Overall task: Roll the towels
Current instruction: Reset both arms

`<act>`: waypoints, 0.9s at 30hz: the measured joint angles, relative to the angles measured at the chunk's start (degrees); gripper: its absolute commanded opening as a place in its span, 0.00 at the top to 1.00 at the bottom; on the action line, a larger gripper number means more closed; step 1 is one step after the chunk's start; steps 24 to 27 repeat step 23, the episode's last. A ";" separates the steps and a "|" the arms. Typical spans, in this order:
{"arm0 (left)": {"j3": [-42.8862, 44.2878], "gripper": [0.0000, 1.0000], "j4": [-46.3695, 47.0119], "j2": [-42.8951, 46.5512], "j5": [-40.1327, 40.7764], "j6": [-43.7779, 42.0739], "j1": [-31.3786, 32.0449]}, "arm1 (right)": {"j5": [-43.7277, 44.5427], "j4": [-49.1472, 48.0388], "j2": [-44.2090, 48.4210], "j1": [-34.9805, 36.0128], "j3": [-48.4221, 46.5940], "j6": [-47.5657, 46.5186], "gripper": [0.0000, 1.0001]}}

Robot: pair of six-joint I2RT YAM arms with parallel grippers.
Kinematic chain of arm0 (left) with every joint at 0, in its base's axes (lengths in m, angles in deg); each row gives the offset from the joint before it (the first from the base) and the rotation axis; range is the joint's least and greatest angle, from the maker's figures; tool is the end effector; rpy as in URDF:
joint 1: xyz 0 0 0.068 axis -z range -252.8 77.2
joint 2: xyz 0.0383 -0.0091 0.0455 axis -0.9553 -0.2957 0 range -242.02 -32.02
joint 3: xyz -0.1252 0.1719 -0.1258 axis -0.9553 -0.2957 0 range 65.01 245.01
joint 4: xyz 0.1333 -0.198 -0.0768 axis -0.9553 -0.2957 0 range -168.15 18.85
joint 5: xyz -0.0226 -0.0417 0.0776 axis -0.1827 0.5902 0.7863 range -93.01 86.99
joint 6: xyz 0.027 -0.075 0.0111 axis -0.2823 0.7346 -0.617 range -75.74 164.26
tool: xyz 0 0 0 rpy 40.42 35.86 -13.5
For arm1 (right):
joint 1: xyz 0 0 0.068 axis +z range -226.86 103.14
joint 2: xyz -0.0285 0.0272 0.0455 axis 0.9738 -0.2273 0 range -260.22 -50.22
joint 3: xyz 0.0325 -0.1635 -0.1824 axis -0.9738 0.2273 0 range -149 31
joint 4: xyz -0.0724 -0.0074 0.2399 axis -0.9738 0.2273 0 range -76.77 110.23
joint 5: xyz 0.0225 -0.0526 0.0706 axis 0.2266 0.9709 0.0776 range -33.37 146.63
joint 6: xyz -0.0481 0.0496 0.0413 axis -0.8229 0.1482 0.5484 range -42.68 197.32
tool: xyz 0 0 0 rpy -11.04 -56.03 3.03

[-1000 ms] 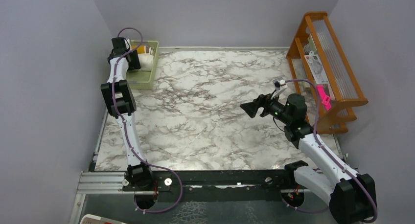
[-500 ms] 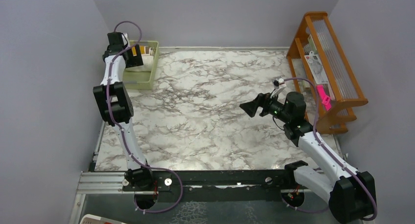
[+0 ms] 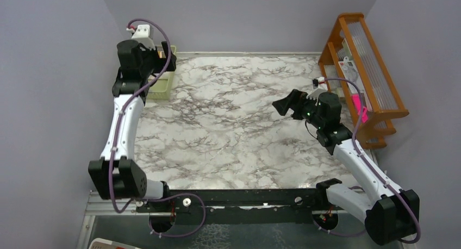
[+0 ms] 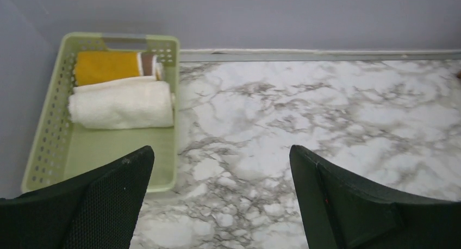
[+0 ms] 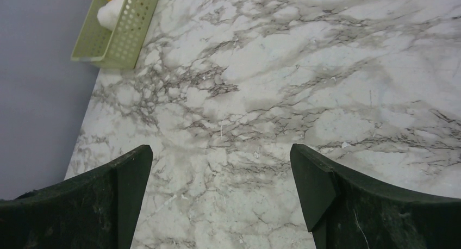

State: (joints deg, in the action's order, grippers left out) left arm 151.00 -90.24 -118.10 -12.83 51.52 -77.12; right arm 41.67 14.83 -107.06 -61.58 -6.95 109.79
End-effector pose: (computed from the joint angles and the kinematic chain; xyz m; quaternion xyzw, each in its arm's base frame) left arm 0.3719 0.0162 0.3632 -0.0326 0.8129 -0.0846 0.5753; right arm 0.2487 0.0867 0.2440 0.0484 0.8165 0.3266 0.4736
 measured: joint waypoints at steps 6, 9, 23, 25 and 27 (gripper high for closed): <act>-23.76 0.01 18.88 20.48 -5.40 5.27 3.19 | 5.27 1.51 0.07 0.00 -1.86 0.24 0.00; -30.80 0.01 22.97 25.03 -5.38 5.16 7.10 | 6.23 1.53 0.07 0.00 -1.86 -0.66 0.00; -34.58 0.01 25.90 30.05 -5.09 5.95 8.68 | 8.07 1.33 1.03 0.00 -1.92 -5.60 0.00; -34.58 0.01 25.90 30.05 -5.09 5.95 8.68 | 8.07 1.33 1.03 0.00 -1.92 -5.60 0.00; -34.58 0.01 25.90 30.05 -5.09 5.95 8.68 | 8.07 1.33 1.03 0.00 -1.92 -5.60 0.00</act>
